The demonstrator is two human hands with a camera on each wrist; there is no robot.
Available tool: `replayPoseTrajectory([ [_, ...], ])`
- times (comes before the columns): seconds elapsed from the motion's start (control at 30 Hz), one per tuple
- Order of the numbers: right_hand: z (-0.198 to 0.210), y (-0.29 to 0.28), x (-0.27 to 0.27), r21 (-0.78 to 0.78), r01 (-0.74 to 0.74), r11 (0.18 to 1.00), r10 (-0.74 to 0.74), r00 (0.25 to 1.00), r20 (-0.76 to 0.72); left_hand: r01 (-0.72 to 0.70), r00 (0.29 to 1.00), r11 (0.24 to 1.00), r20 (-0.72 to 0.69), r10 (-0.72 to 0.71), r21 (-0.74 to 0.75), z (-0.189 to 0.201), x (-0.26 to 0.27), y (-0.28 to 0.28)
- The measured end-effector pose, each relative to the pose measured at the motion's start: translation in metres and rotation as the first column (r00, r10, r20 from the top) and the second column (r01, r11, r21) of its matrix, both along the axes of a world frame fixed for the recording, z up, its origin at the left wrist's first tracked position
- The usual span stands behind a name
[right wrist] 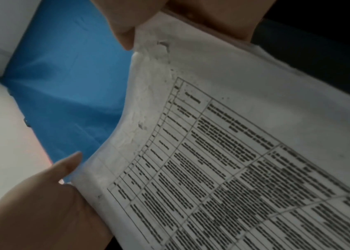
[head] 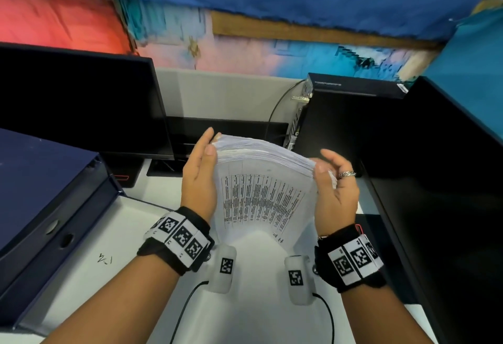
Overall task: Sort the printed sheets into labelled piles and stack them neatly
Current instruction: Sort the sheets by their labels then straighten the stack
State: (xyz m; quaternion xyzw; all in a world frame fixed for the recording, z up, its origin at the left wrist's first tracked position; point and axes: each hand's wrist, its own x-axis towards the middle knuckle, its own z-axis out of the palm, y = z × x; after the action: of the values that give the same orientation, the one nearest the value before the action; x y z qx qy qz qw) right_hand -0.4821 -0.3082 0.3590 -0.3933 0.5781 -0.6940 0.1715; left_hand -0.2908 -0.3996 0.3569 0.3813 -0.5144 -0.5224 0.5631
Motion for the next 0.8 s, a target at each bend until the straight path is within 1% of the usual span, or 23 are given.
replayPoseTrajectory([
  [0.07, -0.001, 0.002, 0.002, 0.011, -0.030, 1.000, 0.029, 0.998, 0.048, 0.025, 0.999, 0.999, -0.022, -0.024, 0.022, -0.001, 0.001, -0.002],
  [0.17, -0.005, 0.004, 0.000, 0.058, -0.058, 0.997, 0.053, 0.995, 0.085, 0.113, 0.988, 0.986, -0.123, -0.098, 0.122, -0.003, 0.003, -0.008],
  [0.23, -0.008, 0.003, -0.002, 0.104, -0.070, 0.992, 0.064, 0.996, 0.059, 0.153, 0.985, 0.982, -0.101, -0.141, 0.115, -0.005, 0.005, -0.012],
  [0.3, -0.013, 0.002, -0.004, 0.121, -0.066, 0.991, 0.063, 0.998, 0.026, 0.226, 0.973, 0.968, -0.064, -0.221, 0.104, -0.006, 0.005, -0.016],
  [0.37, -0.015, 0.001, -0.006, 0.124, -0.062, 0.990, 0.064, 0.998, -0.012, 0.261, 0.965, 0.956, -0.065, -0.254, 0.134, -0.009, 0.005, -0.020],
  [0.4, -0.017, 0.000, -0.008, 0.124, -0.065, 0.990, 0.067, 0.998, -0.014, 0.270, 0.963, 0.952, -0.049, -0.266, 0.142, -0.011, 0.006, -0.023],
  [0.47, -0.020, -0.001, -0.012, 0.137, -0.084, 0.987, 0.085, 0.996, -0.004, 0.282, 0.957, 0.952, 0.032, -0.288, 0.122, -0.017, 0.008, -0.027],
  [0.53, -0.026, -0.003, -0.015, 0.169, -0.108, 0.980, 0.106, 0.994, 0.018, 0.245, 0.956, 0.960, 0.132, -0.262, 0.133, -0.020, 0.010, -0.030],
  [0.57, -0.028, -0.004, -0.016, 0.189, -0.113, 0.975, 0.110, 0.993, 0.031, 0.249, 0.940, 0.958, 0.202, -0.274, 0.140, -0.023, 0.010, -0.032],
  [0.63, -0.027, -0.006, -0.017, 0.203, -0.125, 0.971, 0.117, 0.992, 0.050, 0.281, 0.886, 0.948, 0.340, -0.315, 0.148, -0.029, 0.012, -0.037],
  [0.67, -0.026, -0.006, -0.018, 0.203, -0.134, 0.970, 0.127, 0.991, 0.047, 0.276, 0.876, 0.950, 0.368, -0.311, 0.147, -0.031, 0.012, -0.040],
  [0.73, -0.020, -0.005, -0.021, 0.200, -0.141, 0.970, 0.139, 0.990, 0.022, 0.207, 0.899, 0.971, 0.369, -0.236, 0.117, -0.031, 0.013, -0.047],
  [0.8, -0.017, -0.001, -0.027, 0.184, -0.132, 0.974, 0.136, 0.991, -0.009, 0.167, 0.921, 0.985, 0.347, -0.175, 0.053, -0.026, 0.014, -0.045],
])
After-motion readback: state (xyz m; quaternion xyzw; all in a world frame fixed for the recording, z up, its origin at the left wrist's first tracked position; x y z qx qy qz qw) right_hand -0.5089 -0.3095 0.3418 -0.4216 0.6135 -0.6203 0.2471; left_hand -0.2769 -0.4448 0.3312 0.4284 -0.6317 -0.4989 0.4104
